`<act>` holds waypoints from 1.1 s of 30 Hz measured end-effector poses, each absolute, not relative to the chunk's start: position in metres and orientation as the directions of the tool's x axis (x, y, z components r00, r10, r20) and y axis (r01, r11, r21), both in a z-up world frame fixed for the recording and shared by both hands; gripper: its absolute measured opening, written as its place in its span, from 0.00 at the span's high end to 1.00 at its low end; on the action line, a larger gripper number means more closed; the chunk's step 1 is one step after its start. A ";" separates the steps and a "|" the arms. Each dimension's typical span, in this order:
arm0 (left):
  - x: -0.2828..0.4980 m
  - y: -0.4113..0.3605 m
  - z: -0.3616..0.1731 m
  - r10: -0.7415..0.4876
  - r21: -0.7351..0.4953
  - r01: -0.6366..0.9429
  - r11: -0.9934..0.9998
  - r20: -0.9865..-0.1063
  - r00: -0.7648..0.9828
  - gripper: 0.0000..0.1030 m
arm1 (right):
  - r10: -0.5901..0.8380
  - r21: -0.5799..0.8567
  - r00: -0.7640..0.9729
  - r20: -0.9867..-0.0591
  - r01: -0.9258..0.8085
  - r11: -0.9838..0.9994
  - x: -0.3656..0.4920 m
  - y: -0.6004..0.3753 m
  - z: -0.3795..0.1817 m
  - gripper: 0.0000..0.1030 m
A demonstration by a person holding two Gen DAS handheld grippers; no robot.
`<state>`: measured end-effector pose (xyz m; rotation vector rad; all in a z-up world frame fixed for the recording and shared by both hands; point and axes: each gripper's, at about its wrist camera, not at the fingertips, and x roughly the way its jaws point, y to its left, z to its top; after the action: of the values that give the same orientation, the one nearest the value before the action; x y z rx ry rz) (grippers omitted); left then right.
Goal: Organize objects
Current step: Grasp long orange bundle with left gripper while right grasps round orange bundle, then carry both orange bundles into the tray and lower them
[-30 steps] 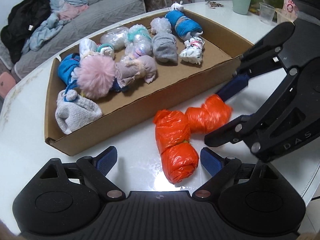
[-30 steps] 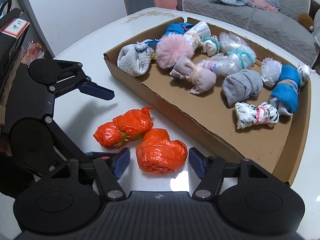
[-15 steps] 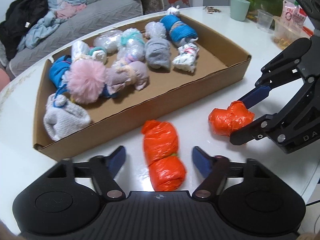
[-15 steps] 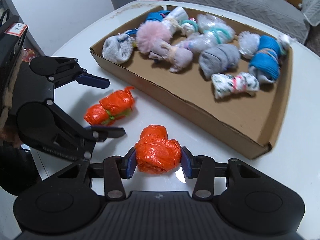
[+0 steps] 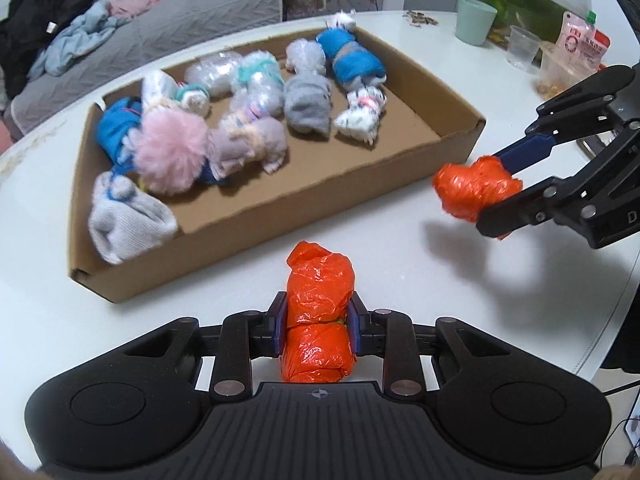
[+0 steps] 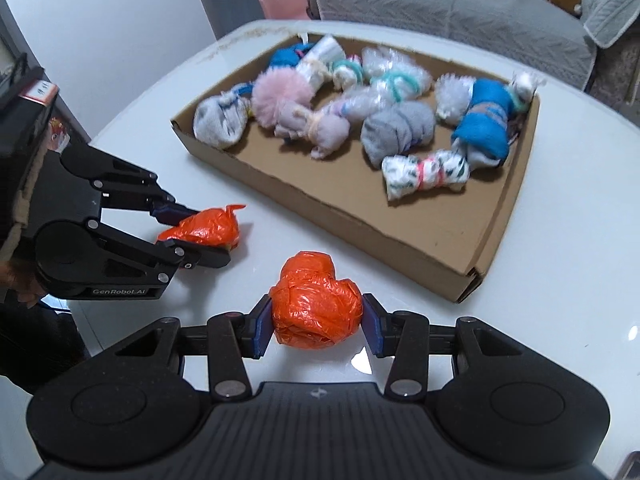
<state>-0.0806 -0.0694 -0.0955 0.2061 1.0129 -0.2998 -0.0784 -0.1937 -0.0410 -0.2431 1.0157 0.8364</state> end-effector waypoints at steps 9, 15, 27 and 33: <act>-0.064 -0.060 -0.011 -0.155 0.068 0.347 0.935 -0.803 0.576 0.67 | 0.562 0.175 0.367 -0.741 -0.703 0.689 -0.055 -0.201 -0.002 0.60; -0.044 -0.049 0.009 -0.138 0.103 0.356 0.929 -0.796 0.589 0.67 | 0.585 0.173 0.401 -0.704 -0.703 0.690 -0.038 -0.193 0.009 0.59; 0.005 -0.059 -0.017 -0.155 0.071 0.364 0.929 -0.818 0.554 0.67 | 0.600 0.203 0.385 -0.701 -0.699 0.686 0.006 -0.168 0.005 0.60; 0.019 -0.064 -0.041 -0.150 0.058 0.366 0.929 -0.844 0.514 0.67 | 0.579 0.197 0.349 -0.737 -0.708 0.678 0.007 -0.165 -0.007 0.59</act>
<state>0.0186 -0.0641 -0.0406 0.2416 0.9844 -0.3138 0.0071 -0.1653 -0.0071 -0.1670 0.8804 0.8390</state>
